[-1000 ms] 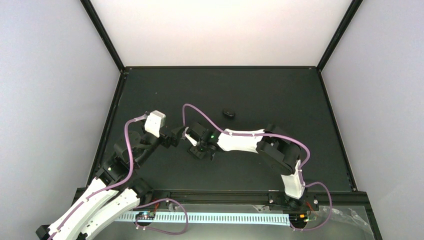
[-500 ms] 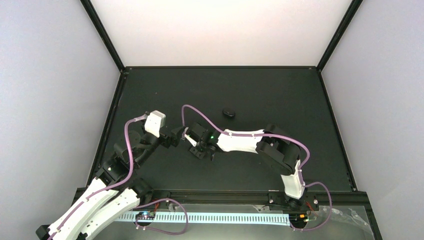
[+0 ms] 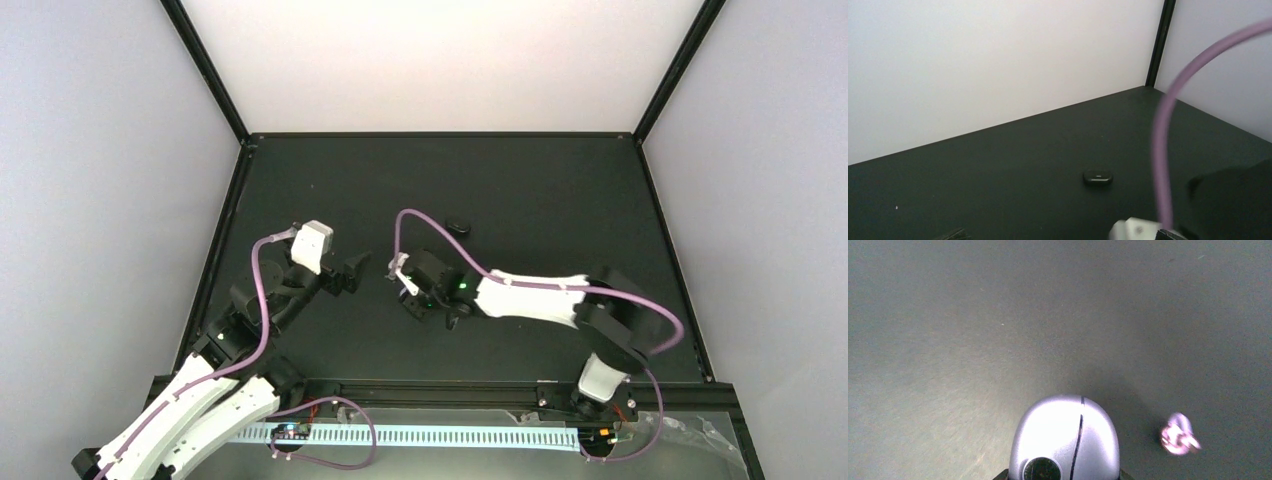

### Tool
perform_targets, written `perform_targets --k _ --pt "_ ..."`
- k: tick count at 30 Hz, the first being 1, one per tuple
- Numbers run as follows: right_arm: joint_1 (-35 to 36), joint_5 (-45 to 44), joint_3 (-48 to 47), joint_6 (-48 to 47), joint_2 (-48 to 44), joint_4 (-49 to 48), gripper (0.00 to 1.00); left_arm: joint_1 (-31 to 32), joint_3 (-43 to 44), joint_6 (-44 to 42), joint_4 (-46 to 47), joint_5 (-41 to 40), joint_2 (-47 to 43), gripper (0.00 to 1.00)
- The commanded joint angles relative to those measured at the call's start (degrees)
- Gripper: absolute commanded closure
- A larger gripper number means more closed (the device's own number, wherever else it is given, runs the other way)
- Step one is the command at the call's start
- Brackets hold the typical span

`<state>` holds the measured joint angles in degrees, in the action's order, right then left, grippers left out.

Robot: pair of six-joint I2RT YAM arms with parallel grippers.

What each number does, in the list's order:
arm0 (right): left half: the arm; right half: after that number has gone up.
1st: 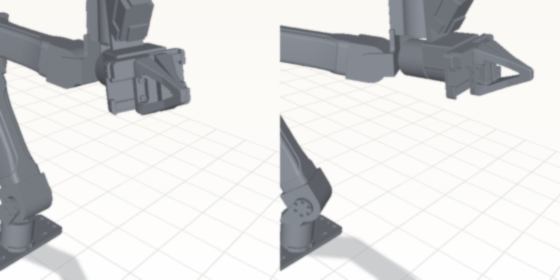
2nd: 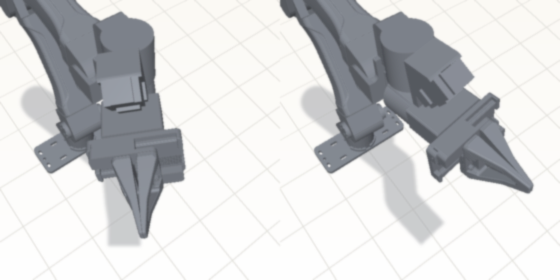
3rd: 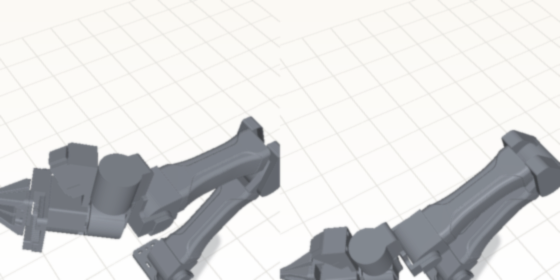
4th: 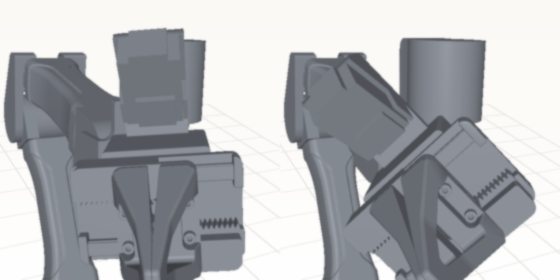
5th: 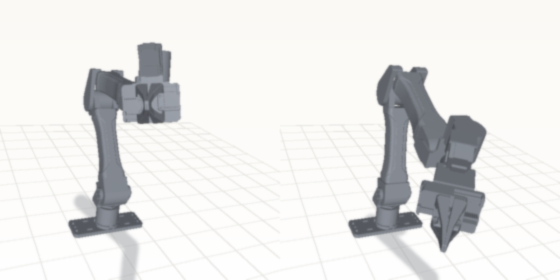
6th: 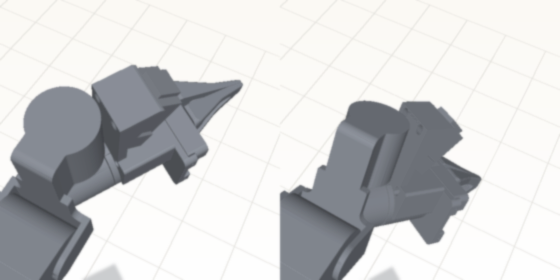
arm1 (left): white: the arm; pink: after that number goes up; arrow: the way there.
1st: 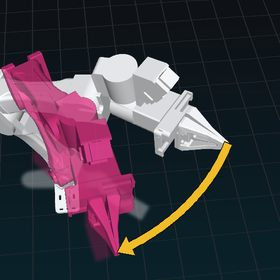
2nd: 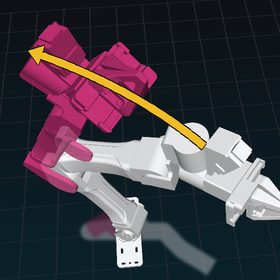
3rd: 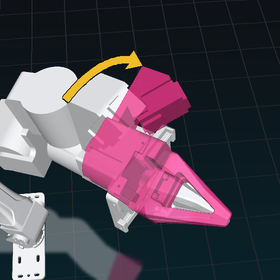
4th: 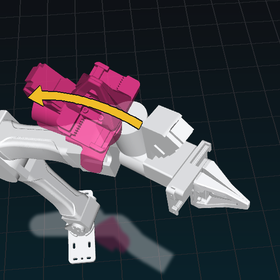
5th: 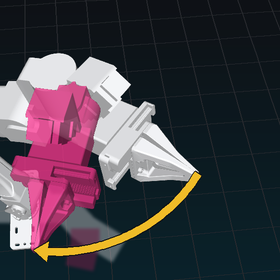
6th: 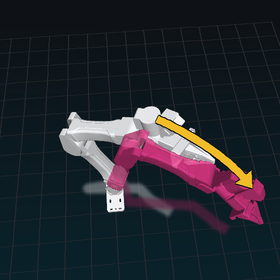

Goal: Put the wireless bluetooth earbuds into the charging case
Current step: Pick up the charging case at the center of the board.

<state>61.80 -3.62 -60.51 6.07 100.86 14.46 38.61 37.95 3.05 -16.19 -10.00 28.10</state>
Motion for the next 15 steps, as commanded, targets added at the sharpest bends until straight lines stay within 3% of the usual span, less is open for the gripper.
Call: perform_targets --k 1,7,11,15 --pt "0.3 -3.7 5.9 2.0 -13.5 -3.2 0.59 0.1 -0.2 1.3 1.0 1.5 1.1 0.01" --pt "0.4 -5.4 14.7 -0.8 -32.4 0.1 0.59 0.0 1.2 10.7 0.4 7.6 5.2 0.01" --pt "0.4 -5.0 16.3 -3.9 -41.1 4.9 0.58 0.0 3.3 18.9 0.7 18.9 12.2 0.01" --pt "0.9 -6.2 16.3 -5.5 -46.1 6.9 0.58 0.0 3.4 25.8 7.6 31.4 16.5 0.01"
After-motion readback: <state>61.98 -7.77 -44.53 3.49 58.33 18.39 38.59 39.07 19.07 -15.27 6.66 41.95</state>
